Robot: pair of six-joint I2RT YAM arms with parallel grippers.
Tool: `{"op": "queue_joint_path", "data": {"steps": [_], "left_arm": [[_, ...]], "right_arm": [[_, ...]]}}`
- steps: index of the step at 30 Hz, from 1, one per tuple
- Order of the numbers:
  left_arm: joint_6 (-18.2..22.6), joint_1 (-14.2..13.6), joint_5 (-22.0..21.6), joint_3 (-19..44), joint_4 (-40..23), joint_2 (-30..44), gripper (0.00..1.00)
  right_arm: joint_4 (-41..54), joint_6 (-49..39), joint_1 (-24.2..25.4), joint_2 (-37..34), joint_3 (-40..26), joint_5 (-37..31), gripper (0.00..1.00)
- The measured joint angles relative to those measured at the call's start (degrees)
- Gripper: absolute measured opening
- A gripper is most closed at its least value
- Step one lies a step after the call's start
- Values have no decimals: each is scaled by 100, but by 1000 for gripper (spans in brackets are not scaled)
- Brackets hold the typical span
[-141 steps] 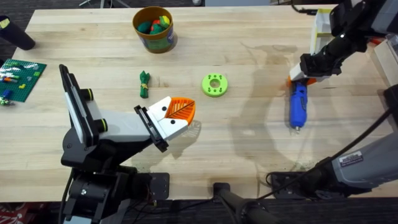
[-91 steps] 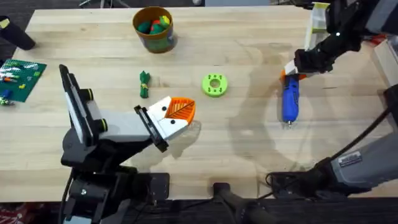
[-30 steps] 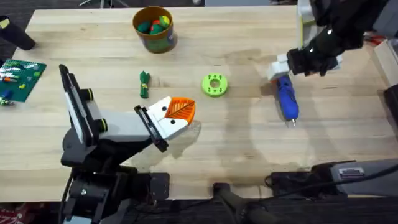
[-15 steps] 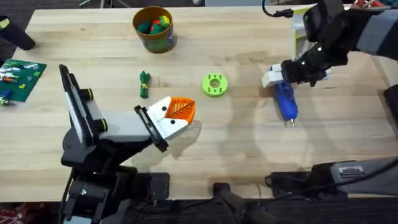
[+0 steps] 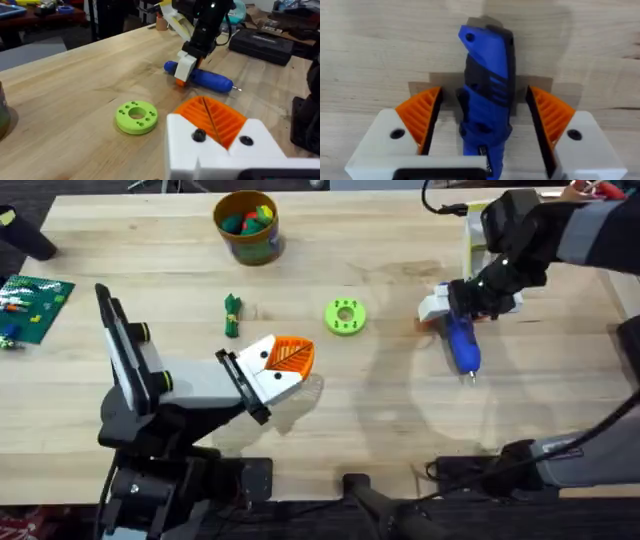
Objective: Pick up the gripper from the table and insert it into the empty holder that is missing its gripper. Then pick up a screw, insert it into the mounting hole, and use the screwdriver to tighten it. Finally, clean up the table by picking up the vegetable and placing it into the bucket.
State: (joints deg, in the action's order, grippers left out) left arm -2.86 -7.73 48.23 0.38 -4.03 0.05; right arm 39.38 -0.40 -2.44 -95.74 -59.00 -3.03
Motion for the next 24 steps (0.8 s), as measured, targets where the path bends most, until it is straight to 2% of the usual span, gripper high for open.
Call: {"op": "queue_joint_path", "data": {"steps": [3, 6, 9, 15, 17, 24], "left_arm": [[1, 0, 2, 0, 0, 0, 13], [-2, 0, 2, 0, 0, 0, 13], [-2, 0, 2, 0, 0, 0, 13], [0, 0, 2, 0, 0, 0, 13], [1, -1, 2, 0, 0, 0, 13], [0, 0, 2, 0, 0, 0, 13]], "right_arm": [[-2, 6, 0, 0, 0, 13, 950], [-24, 20, 0, 0, 0, 14, 828], [-45, 35, 0, 0, 0, 17, 656], [-89, 5, 15, -12, 0, -33, 154], [-108, -8, 15, -34, -1, -46, 40], [-109, 2, 17, -37, -2, -50, 29]]}}
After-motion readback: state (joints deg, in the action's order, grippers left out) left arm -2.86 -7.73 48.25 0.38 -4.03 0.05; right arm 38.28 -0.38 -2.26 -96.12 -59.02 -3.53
